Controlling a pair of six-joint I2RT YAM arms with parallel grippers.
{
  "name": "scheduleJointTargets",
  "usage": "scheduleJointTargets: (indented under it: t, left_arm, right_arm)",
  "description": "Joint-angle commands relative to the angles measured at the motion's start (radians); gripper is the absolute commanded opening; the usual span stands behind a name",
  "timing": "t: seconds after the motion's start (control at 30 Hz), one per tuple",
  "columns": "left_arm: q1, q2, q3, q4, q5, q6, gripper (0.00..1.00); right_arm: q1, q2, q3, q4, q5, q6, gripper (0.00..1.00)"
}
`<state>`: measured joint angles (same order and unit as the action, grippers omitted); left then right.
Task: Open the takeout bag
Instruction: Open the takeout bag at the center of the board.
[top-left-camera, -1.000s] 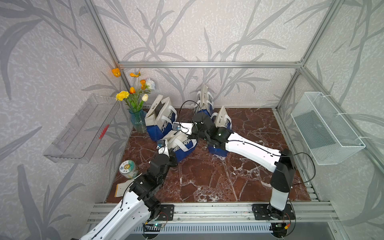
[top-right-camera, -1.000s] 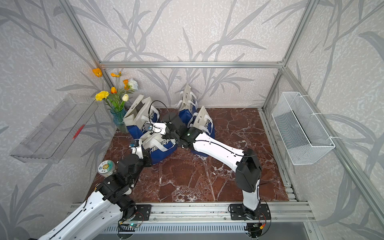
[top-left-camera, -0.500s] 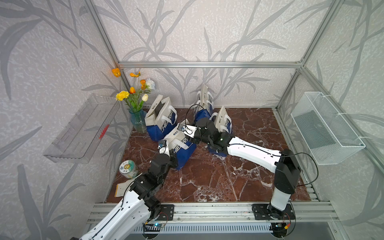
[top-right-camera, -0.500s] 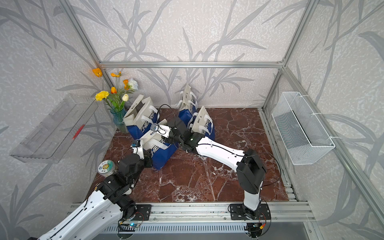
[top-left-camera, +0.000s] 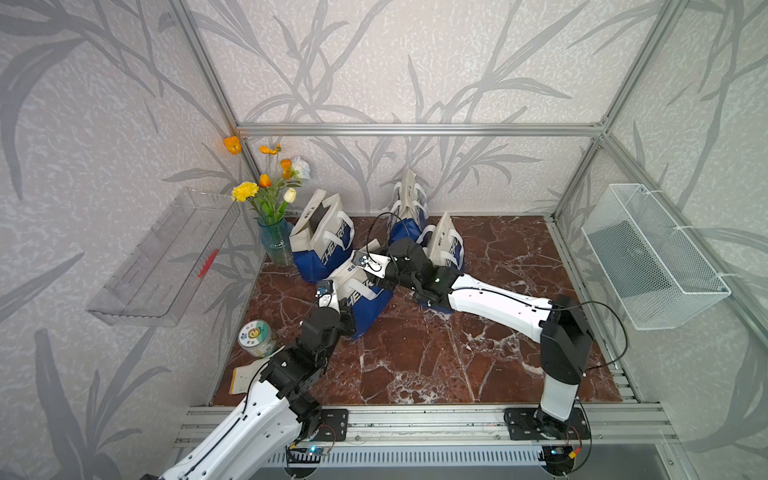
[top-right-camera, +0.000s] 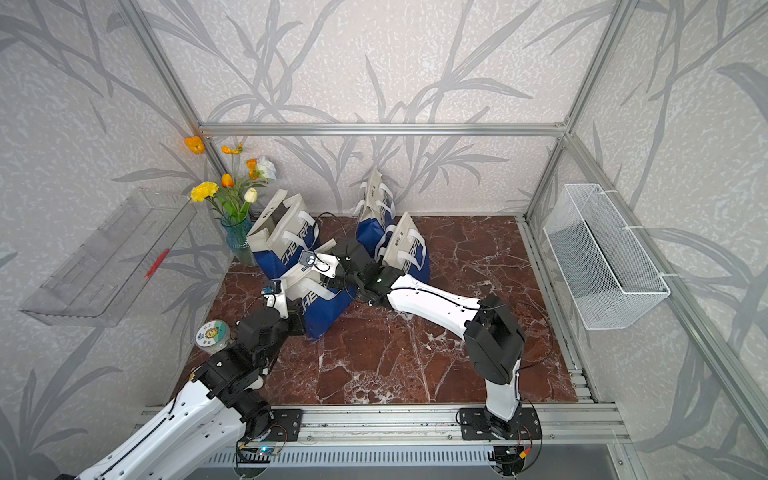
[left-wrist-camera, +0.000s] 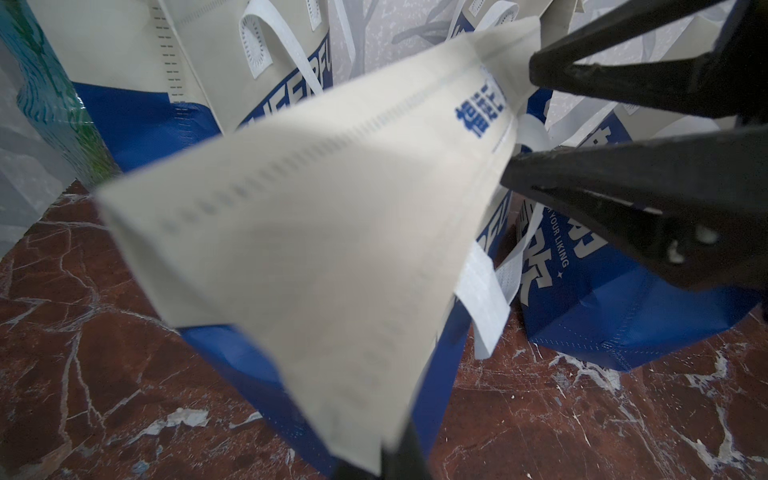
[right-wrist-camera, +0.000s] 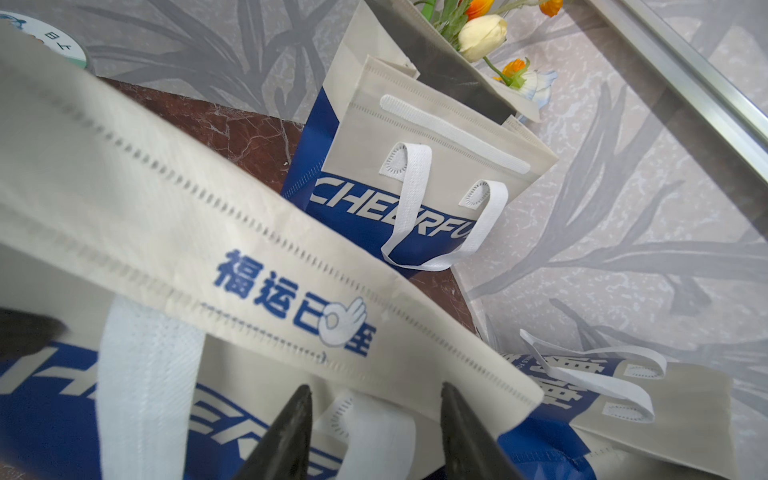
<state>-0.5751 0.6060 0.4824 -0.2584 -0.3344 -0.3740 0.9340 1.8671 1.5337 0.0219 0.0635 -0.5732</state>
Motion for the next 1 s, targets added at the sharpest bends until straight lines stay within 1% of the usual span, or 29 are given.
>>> scheduleJointTargets:
  t: [0.0, 0.2, 0.3, 0.5, 0.57, 0.67, 0.7, 0.83, 0.97]
  left_arm:
    - [-0.002, 0.006, -0.007, 0.003, 0.012, 0.010, 0.00]
    - [-0.002, -0.002, -0.007, -0.011, 0.006, 0.009, 0.00]
    - [-0.002, -0.005, -0.010, -0.014, 0.001, 0.009, 0.00]
    - [-0.002, -0.002, -0.013, -0.005, 0.005, 0.006, 0.00]
    - [-0.002, -0.008, -0.016, -0.007, 0.005, 0.004, 0.00]
    - [-0.002, -0.022, -0.018, -0.021, -0.001, 0.004, 0.00]
    - [-0.002, -0.029, -0.019, -0.024, -0.003, 0.004, 0.00]
    - [-0.001, -0.041, -0.028, -0.033, -0.013, 0.005, 0.00]
    - [-0.001, -0.018, -0.028, -0.033, -0.018, -0.003, 0.00]
  right_arm:
    - [0.004, 0.018, 0.006, 0.070, 0.016, 0.006, 0.50]
    - [0.011, 0.035, 0.002, 0.179, 0.073, 0.012, 0.48]
    - [0.011, 0.047, 0.005, 0.231, 0.105, 0.010, 0.43]
    - [0.011, 0.124, 0.066, 0.288, 0.181, -0.027, 0.26]
    - [0.011, 0.140, 0.067, 0.341, 0.208, -0.032, 0.16]
    - [0.011, 0.128, 0.059, 0.369, 0.212, -0.005, 0.02]
    - [0.010, 0.123, 0.056, 0.374, 0.209, -0.001, 0.00]
    - [0.011, 0.097, 0.040, 0.376, 0.211, -0.010, 0.00]
    - [0.010, 0.075, 0.046, 0.359, 0.230, -0.050, 0.00]
